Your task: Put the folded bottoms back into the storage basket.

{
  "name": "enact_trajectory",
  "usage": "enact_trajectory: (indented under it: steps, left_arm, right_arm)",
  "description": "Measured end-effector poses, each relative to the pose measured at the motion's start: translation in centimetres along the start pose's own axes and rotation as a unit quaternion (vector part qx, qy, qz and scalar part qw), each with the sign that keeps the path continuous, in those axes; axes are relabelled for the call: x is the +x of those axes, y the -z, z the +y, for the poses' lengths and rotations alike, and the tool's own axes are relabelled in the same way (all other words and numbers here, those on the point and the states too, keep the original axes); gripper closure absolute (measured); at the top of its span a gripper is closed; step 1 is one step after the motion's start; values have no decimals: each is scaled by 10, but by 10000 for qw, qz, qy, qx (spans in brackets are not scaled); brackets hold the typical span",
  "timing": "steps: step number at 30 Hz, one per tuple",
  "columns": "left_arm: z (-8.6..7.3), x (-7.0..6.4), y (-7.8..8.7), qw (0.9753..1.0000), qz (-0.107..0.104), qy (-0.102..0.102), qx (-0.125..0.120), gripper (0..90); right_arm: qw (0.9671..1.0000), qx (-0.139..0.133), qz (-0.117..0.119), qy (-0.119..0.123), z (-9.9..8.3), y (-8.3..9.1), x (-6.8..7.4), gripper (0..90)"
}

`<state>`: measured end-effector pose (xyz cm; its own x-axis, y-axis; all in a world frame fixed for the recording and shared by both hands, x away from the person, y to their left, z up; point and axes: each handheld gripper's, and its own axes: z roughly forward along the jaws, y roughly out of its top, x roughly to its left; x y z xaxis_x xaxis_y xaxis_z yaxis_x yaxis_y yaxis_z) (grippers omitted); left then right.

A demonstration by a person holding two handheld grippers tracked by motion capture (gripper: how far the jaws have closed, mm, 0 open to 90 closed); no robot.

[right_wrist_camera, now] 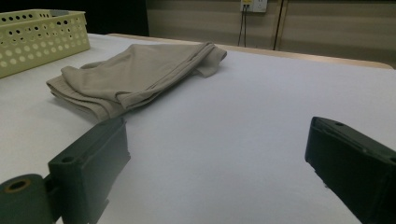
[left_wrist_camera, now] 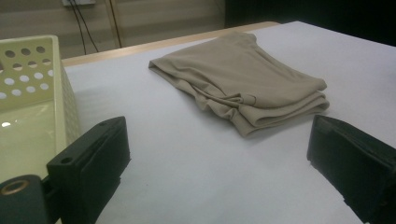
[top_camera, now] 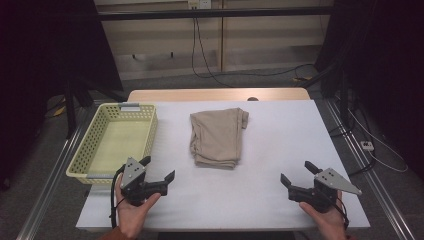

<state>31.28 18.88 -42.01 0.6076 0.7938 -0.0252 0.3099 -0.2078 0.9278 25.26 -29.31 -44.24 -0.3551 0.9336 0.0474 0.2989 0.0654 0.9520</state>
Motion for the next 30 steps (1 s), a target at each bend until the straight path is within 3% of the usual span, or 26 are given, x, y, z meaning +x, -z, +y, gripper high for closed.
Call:
enact_trajectory:
  steps: [10, 15, 20, 24, 30]
  left_arm:
    - [8, -6, -12, 9999, -13, -25, 104, 60]
    - [15, -9, -21, 9990, -342, -32, 282, 57]
    - [23, -14, -32, 9978, -420, -183, 472, 45]
    - [28, -14, -43, 9970, -524, -59, 564, 54]
    - [37, -11, -60, 9971, -447, 50, 617, 58]
  right_arm:
    - [9999, 46, 75, -68, -2, -1, -1, 56]
    - [9999, 62, 84, -37, -2, -1, -1, 56]
    - [9999, 81, 79, -52, -2, -2, 0, 54]
    - [9999, 94, 81, -63, -1, -1, 0, 54]
    - [9999, 119, 100, -66, -2, -2, -1, 53]
